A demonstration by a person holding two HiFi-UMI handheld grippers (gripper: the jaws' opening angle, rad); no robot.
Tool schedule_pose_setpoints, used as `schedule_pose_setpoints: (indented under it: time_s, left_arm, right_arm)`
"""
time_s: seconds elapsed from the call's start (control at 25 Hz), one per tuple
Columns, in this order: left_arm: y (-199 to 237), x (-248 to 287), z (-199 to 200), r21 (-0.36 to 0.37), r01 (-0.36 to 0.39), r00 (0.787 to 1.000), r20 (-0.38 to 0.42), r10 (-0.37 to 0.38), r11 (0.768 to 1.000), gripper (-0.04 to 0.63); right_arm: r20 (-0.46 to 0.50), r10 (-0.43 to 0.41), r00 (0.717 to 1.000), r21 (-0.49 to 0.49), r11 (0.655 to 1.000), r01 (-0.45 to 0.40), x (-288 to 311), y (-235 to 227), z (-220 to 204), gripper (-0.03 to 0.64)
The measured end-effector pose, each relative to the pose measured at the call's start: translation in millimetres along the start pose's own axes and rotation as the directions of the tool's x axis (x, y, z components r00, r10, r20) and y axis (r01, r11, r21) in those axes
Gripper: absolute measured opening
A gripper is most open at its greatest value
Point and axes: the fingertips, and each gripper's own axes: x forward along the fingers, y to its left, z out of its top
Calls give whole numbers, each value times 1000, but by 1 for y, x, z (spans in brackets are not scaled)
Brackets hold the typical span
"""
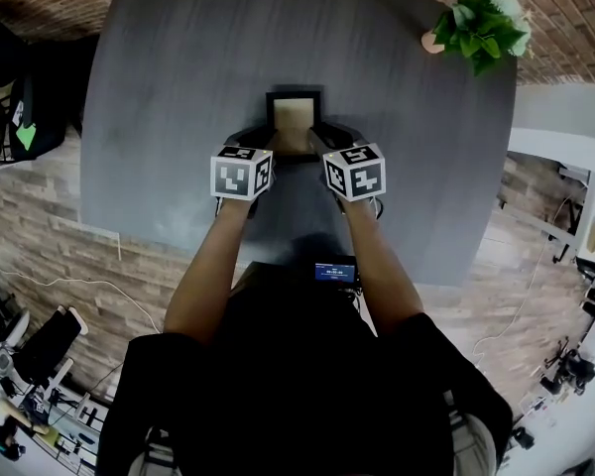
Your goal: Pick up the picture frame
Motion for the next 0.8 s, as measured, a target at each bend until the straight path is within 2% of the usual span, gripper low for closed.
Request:
schedule_pose_setpoints:
  time_s: [0.2,0.36,0.56,0.8]
  left_arm:
    - [-16,-35,33,68,-5,995,101,-1,998,86]
    - [-35,-76,60,140,-14,980,200,-15,990,84]
    - [-68,-140,81,205,-5,943,328,-64,979,83]
    - [-106,-230,66,293,-13,893,434,-121,956,81]
  right_arm:
    - [122,-21,992,-36,999,25,-34,13,35,103]
    - [224,-44,974,-76,995,62,-74,32,64,101]
    - [361,-67,930,-106,988,112,-136,65,91,100]
    - [485,-86,870,-138,975,174,-216,133,90,97]
